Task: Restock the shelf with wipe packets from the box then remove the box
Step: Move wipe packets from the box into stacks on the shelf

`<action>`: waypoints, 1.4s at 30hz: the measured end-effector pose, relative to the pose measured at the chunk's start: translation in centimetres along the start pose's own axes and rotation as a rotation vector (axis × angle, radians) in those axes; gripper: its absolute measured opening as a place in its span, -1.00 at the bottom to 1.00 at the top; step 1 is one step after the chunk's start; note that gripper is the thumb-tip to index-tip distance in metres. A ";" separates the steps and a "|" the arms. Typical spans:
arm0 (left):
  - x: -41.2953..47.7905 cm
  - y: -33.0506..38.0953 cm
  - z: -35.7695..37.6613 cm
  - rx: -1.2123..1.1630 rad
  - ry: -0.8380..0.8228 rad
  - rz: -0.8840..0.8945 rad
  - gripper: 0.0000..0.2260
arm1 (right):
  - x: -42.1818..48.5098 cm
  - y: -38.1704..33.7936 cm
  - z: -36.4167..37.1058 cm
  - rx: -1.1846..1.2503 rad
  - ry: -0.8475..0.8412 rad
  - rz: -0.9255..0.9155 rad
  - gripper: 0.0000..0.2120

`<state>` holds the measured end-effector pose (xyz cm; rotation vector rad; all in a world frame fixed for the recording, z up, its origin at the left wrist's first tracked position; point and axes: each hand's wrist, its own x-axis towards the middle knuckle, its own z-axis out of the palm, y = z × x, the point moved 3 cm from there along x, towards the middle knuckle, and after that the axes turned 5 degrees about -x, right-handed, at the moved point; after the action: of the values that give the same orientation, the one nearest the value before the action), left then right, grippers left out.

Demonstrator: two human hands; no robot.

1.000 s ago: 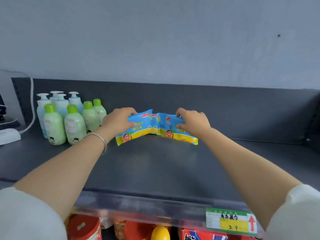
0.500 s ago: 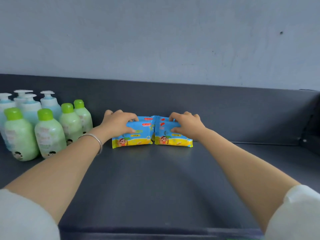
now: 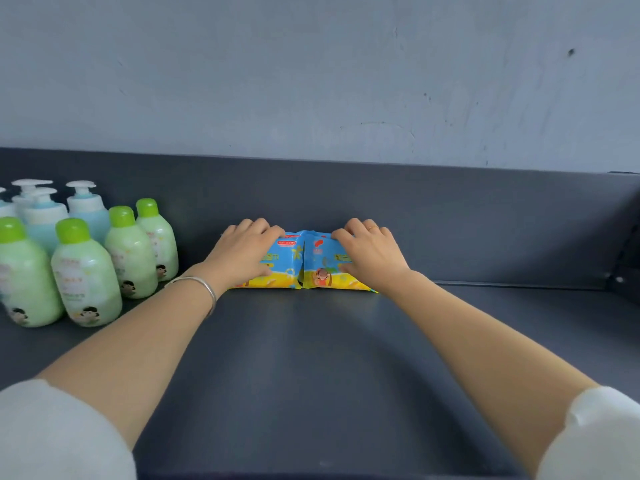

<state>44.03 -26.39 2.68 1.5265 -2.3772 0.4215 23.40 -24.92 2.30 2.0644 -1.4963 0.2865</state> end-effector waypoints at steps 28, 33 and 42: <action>-1.5 8.7 -3.0 -0.202 0.171 0.173 -0.85 | -9.0 4.2 -4.1 -0.030 -0.014 0.268 -0.75; -1.4 16.3 -4.6 -0.273 0.194 0.276 -0.87 | -14.3 7.7 -6.1 -0.044 0.021 0.342 -0.75; -4.1 36.7 -6.2 -0.374 0.186 0.543 -0.88 | -32.4 17.9 -11.3 -0.133 -0.049 0.516 -0.72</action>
<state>12.66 -6.01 3.45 0.6459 -2.5113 0.1963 -2.87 3.55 1.56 1.5669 -2.0070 0.3214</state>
